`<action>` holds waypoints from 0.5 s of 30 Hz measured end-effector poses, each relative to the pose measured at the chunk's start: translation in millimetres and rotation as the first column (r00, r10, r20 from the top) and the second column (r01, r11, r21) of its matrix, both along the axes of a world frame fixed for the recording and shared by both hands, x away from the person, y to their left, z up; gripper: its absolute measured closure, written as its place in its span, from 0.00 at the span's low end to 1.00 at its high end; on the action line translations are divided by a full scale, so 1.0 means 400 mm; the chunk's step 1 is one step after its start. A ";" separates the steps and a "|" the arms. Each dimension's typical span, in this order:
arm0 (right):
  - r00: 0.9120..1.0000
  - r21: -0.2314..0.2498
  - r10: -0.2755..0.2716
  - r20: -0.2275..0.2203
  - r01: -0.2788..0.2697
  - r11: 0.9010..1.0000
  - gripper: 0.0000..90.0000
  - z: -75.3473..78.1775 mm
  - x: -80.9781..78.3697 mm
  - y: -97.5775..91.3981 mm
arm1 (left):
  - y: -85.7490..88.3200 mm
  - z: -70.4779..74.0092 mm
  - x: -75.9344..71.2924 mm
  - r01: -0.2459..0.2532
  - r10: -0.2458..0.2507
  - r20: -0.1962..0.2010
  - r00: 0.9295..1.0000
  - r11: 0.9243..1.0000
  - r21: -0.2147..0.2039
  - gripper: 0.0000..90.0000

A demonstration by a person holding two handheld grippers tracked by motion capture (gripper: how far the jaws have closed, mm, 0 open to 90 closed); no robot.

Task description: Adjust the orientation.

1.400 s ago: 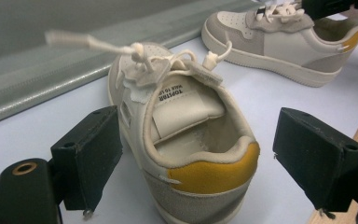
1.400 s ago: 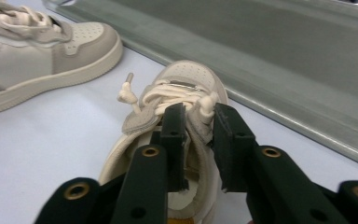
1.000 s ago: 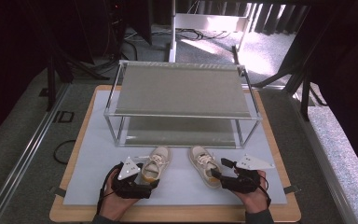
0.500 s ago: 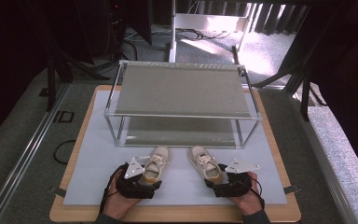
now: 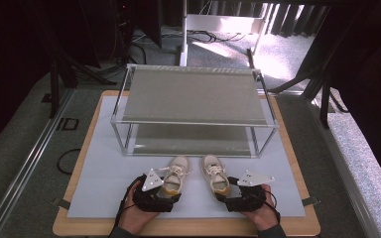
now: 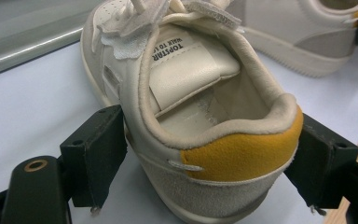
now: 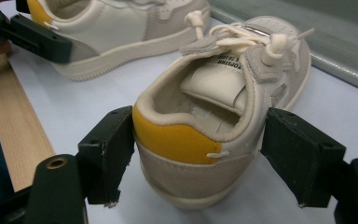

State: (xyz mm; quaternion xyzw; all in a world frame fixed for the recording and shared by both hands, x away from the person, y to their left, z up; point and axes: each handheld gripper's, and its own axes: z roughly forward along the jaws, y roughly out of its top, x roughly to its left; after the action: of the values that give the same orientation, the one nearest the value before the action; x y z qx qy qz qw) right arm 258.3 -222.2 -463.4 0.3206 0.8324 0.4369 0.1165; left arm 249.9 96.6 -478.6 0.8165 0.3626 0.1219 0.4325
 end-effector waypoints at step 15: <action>0.999 0.096 0.035 0.018 -0.037 0.995 0.37 0.033 -0.006 -0.011 | -0.026 -0.005 -0.011 0.090 -0.093 -0.042 0.995 0.994 -0.068 0.18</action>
State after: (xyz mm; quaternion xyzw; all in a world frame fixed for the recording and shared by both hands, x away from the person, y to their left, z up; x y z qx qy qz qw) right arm 255.9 -226.7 -450.2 0.3073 0.8149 0.4812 0.0998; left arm 245.6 86.2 -480.5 0.8201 0.3385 0.0714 0.4558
